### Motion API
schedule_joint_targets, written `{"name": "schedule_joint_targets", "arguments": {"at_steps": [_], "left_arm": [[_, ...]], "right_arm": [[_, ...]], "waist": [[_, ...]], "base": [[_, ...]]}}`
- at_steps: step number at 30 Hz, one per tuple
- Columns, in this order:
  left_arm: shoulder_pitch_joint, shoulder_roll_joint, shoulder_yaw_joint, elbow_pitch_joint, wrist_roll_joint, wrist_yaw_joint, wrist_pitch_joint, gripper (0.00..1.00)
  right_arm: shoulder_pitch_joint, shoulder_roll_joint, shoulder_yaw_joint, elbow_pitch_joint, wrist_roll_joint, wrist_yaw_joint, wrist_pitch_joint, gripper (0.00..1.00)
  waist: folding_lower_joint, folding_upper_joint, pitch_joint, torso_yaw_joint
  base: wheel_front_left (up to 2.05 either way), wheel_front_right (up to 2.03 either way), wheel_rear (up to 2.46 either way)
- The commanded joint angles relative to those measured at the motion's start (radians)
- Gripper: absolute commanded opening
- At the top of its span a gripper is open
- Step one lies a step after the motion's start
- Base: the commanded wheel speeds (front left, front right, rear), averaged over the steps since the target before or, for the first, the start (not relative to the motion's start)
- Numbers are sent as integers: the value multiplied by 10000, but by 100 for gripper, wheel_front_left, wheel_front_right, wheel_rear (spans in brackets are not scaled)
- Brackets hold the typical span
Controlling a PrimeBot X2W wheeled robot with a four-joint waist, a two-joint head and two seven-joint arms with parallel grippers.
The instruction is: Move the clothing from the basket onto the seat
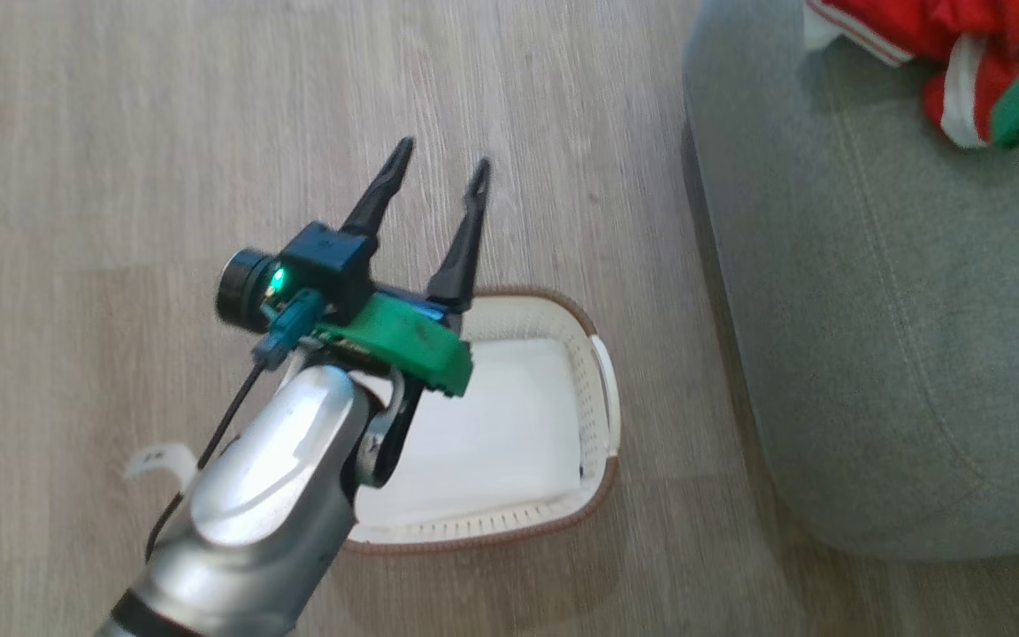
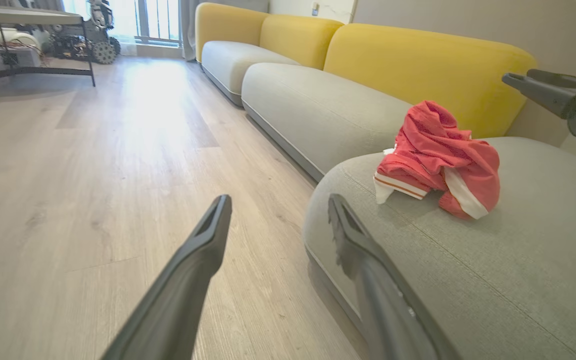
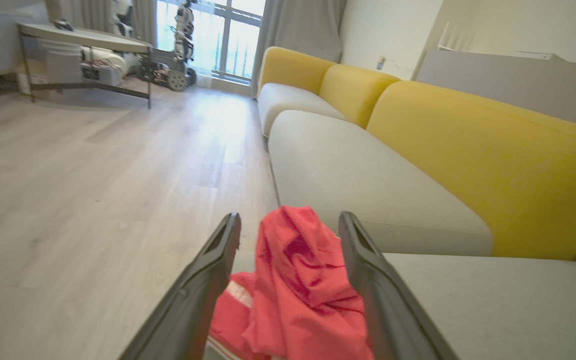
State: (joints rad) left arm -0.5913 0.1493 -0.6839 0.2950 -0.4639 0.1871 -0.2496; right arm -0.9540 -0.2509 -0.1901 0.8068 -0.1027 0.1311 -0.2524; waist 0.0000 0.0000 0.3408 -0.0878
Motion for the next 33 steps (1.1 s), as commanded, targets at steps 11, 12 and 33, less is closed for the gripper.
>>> {"name": "schedule_joint_targets", "arguments": {"at_steps": [11,12,33], "left_arm": [[2141,614,1699,-626,83,480,-120,100],[2359,648,1854,-707,105,529,-121,100],[6293,780,4253,-2114,637,927,-122,100]], "right_arm": [[2793,1360,1370,-2419,1525,-4,-93,100],[3069,1449,1429,-2596,1638,-4,-93,100],[7502,2005,2145,-5484,3116,-4,-93,100]], "waist": [[0,0,-1961,516],[0,0,-2070,540],[0,0,-3265,830]], "base": [[0,0,0],[0,0,0],[0,0,0]]}}
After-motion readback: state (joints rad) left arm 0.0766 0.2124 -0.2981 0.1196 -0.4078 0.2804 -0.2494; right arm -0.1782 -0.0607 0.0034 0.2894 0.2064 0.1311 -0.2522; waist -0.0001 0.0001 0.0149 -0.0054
